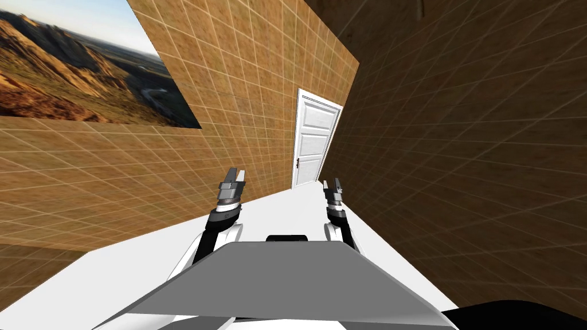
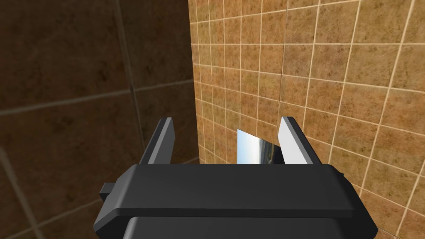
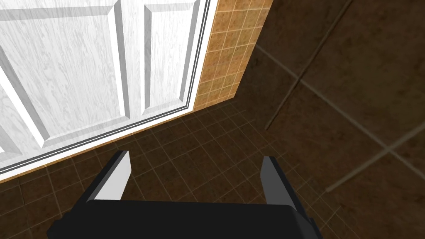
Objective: Pull the door open
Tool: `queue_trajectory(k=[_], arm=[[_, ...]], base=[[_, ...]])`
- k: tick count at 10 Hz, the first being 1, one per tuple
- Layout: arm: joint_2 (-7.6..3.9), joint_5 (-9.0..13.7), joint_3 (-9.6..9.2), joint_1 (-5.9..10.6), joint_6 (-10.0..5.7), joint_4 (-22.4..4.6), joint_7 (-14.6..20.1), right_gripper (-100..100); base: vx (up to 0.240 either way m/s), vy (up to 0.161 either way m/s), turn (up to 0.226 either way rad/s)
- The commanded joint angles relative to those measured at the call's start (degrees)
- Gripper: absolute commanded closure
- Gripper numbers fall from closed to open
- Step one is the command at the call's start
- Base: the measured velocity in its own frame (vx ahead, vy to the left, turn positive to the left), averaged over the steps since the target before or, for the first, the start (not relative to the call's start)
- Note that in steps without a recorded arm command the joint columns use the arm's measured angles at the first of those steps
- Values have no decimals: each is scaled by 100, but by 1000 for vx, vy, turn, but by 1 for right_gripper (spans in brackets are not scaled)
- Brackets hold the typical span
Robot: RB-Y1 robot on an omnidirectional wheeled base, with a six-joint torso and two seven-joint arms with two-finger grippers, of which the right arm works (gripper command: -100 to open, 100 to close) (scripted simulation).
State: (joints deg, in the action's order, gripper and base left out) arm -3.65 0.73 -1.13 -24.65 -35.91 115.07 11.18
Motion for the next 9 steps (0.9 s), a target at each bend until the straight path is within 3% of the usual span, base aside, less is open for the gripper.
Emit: queue_trajectory(k=[1,9], arm=[[-42,77,-40,45,-30,-149,171,-100],[-277,523,-223,368,-190,-1049,1074,-100]], base=[[90,-15,87],[86,-24,91]])
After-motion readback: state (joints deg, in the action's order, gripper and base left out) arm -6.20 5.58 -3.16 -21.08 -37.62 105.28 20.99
